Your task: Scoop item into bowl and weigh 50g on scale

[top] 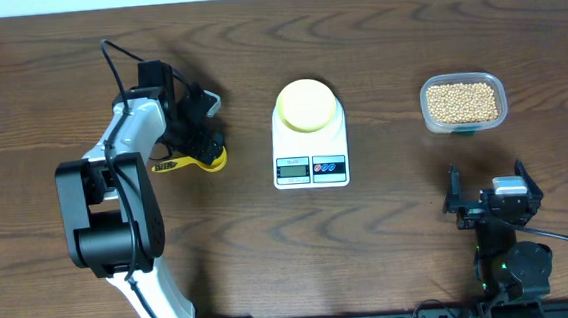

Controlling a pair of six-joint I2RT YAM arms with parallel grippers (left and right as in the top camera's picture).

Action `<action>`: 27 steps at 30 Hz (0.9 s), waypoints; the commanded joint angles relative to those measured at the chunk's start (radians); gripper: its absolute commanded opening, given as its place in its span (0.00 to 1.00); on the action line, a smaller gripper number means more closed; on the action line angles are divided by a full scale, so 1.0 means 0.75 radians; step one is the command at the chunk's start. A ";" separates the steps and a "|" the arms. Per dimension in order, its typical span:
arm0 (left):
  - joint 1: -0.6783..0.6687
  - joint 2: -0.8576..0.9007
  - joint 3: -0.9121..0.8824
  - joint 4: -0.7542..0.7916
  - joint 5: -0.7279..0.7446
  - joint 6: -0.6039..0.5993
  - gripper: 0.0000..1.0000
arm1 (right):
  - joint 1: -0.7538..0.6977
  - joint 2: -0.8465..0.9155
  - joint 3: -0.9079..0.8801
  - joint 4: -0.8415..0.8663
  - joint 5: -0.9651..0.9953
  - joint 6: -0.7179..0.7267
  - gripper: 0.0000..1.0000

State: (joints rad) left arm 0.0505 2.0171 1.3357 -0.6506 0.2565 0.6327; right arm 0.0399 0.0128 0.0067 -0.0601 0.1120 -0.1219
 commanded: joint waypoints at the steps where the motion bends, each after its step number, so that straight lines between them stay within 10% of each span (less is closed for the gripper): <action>1: 0.007 -0.001 0.007 -0.005 -0.008 -0.243 0.98 | 0.009 -0.008 -0.002 -0.006 -0.003 -0.019 0.99; 16: 0.006 -0.001 0.007 -0.060 -0.090 -1.047 0.98 | 0.009 -0.008 -0.002 -0.006 -0.003 -0.019 0.99; 27: 0.006 -0.001 0.007 -0.024 -0.090 -1.190 0.98 | 0.009 -0.008 -0.002 -0.006 -0.003 -0.019 0.99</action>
State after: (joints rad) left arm 0.0505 2.0132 1.3415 -0.6762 0.1932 -0.2142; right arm 0.0399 0.0124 0.0067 -0.0601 0.1120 -0.1219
